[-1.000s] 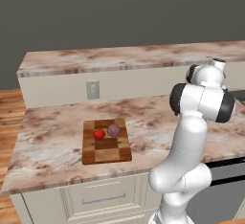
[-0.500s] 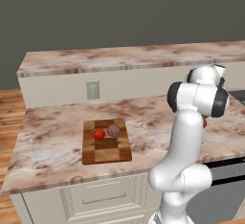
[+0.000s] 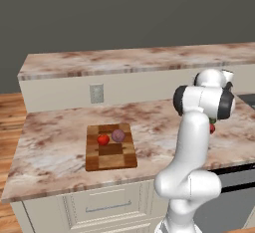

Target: Place the avocado, onion, tomato, and bell pepper on the cutting board.

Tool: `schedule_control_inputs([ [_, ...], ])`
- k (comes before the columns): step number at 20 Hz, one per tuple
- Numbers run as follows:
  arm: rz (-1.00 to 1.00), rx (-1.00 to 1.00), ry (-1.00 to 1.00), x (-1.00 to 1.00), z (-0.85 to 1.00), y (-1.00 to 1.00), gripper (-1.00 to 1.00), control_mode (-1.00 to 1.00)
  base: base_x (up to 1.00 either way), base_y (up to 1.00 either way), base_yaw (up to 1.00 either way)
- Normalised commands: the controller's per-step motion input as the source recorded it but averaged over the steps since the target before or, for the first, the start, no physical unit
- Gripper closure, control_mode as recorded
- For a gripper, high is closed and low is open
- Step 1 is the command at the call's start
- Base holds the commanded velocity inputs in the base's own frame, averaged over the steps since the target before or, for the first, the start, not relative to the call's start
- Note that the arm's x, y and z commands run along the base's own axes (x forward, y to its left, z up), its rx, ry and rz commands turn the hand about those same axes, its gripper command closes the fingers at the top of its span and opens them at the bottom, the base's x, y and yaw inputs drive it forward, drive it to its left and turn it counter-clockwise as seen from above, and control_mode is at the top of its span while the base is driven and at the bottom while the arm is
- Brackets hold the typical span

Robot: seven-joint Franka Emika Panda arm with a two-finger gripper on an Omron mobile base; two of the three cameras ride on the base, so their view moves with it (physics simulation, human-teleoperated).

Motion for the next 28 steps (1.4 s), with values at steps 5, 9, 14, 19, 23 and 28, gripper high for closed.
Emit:
schedule_control_inputs([
  [5, -0.02, 0.03, 0.02, -0.01, 0.0, -0.06, -1.0, -1.0, 0.0, 0.0, 0.0],
  [9, -0.01, 0.02, 0.01, -0.15, 0.0, 0.0, -1.0, -1.0, 0.0, 0.0, 0.0],
  [14, -0.01, 0.0, 0.01, -0.11, -0.01, 0.0, -1.0, -1.0, 0.0, 0.0, 0.0],
  [19, -0.01, 0.0, 0.04, -0.03, -0.05, 0.03, -1.0, -1.0, 0.0, 0.0, 0.0],
  [23, 0.0, 0.0, 0.06, 0.0, -0.09, 0.07, -1.0, -1.0, 0.0, 0.0, 0.0],
  [28, 0.0, 0.0, 0.07, 0.0, -0.1, 0.07, -1.0, -1.0, 0.0, 0.0, 0.0],
])
